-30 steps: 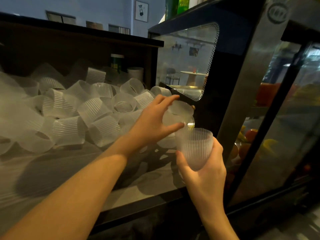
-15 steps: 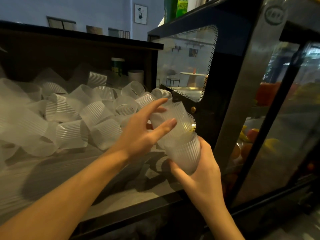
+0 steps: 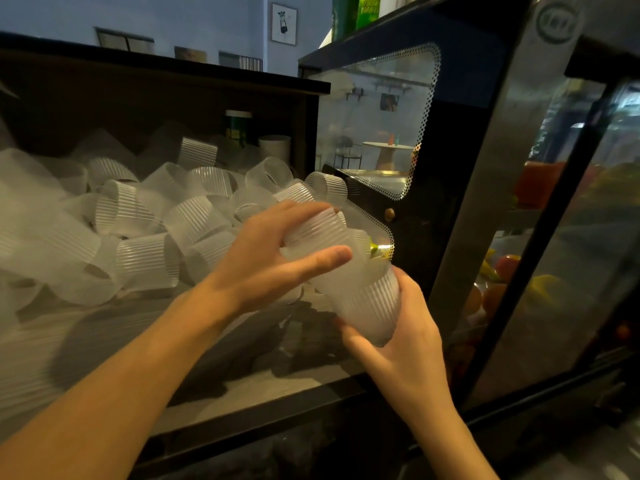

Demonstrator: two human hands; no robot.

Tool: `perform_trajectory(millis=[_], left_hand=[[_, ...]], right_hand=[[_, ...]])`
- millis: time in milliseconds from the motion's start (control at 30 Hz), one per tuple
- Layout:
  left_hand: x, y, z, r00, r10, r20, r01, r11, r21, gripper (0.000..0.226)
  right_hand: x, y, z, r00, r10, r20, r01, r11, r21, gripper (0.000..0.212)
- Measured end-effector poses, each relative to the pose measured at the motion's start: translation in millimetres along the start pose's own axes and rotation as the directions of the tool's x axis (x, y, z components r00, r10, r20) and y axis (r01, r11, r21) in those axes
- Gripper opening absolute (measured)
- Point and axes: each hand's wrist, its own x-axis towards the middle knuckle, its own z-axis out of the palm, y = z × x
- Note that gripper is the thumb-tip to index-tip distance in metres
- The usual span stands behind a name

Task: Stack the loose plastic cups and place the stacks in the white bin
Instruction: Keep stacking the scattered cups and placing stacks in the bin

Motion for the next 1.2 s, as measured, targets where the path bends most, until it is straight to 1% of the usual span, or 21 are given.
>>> perform_trajectory(millis=[67,133,200,233,333,400,467,533,633,733,867,933,967,1000,1033,1100,1167,1200], left_hand=[[0.8,0.8,-2.7,0.999,-0.004,0.052,0.005,1.0,-0.015,0.074],[0.9,1.6,-6.6,0.999,-0.017,0.04,0.018,1.0,-0.018,0.08],[1.2,0.8,-10.3,1.0,-0.012,0.015,0.012,1.0,0.002,0.074],[1.4,0.9,-10.9,0.999,-0.019,0.026,0.02,1.0,-0.007,0.07],[-0.6,2.6,-6.8,0.987,-0.048,0.155,0.047,0.999,0.008,0.062],[-4.2,3.2,-0.2,0.964,-0.099,0.248,0.088,0.995,0.054,0.066],[-6.4,2.3,4.4,0.942,-0.156,0.297,0.135,0.987,0.088,0.071],[-6.4,1.1,4.0,0.933,-0.18,0.313,0.151,0.982,0.114,0.073],[-5.8,2.0,3.2,0.936,-0.18,0.302,0.13,0.975,0.179,0.078],[-5.7,4.9,6.0,0.946,-0.164,0.28,0.097,0.966,0.239,0.077],[-0.1,8.0,-3.3,0.939,-0.139,0.314,0.027,0.941,0.337,0.073],[1.0,7.7,-4.3,0.931,-0.145,0.336,-0.007,0.911,0.412,0.074],[0.2,9.1,-0.8,0.924,-0.15,0.351,-0.013,0.907,0.422,0.076],[-1.6,10.7,5.8,0.914,-0.157,0.375,-0.008,0.916,0.401,0.077],[-3.8,13.0,14.3,0.899,-0.159,0.408,0.009,0.939,0.345,0.079],[-8.1,16.4,30.9,0.876,-0.136,0.464,0.059,0.982,0.177,0.079],[-8.5,16.6,37.5,0.892,-0.095,0.442,0.073,0.995,0.067,0.076],[-6.8,15.8,35.0,0.915,-0.074,0.397,0.067,0.997,0.031,0.073]], right_hand=[[-0.1,1.8,0.2,1.0,-0.011,0.029,0.011,1.0,-0.015,0.091],[-0.1,3.3,0.3,0.998,-0.026,0.053,0.027,0.999,-0.025,0.094],[-0.3,3.7,0.1,0.997,-0.027,0.075,0.028,0.999,-0.014,0.096],[-0.4,3.7,0.1,0.996,-0.028,0.085,0.029,1.0,-0.007,0.097],[-0.5,2.6,-0.7,0.994,-0.053,0.1,0.054,0.998,-0.011,0.098],[0.0,1.5,-1.4,0.991,-0.078,0.108,0.08,0.997,-0.015,0.098],[0.0,-0.1,-2.0,0.987,-0.1,0.124,0.105,0.994,-0.03,0.097],[-0.1,-2.0,-2.2,0.983,-0.122,0.139,0.13,0.99,-0.057,0.096],[-0.9,-4.1,-2.1,0.98,-0.128,0.151,0.144,0.984,-0.1,0.095],[-1.5,-3.7,-0.7,0.983,-0.126,0.131,0.143,0.981,-0.128,0.097],[-1.8,-4.3,2.0,0.981,-0.157,0.112,0.172,0.975,-0.142,0.096],[-1.4,-5.4,2.8,0.977,-0.18,0.112,0.196,0.968,-0.157,0.094],[-1.1,-5.7,3.0,0.976,-0.187,0.108,0.203,0.966,-0.162,0.093],[-1.2,-4.9,3.2,0.976,-0.192,0.105,0.207,0.966,-0.156,0.092],[-1.4,-3.8,3.1,0.976,-0.192,0.108,0.206,0.969,-0.14,0.091],[-2.2,-1.1,2.0,0.977,-0.173,0.125,0.185,0.978,-0.095,0.095],[-2.5,2.4,1.7,0.983,-0.14,0.12,0.147,0.988,-0.055,0.097],[-2.2,3.7,2.2,0.987,-0.116,0.107,0.121,0.992,-0.043,0.095]])
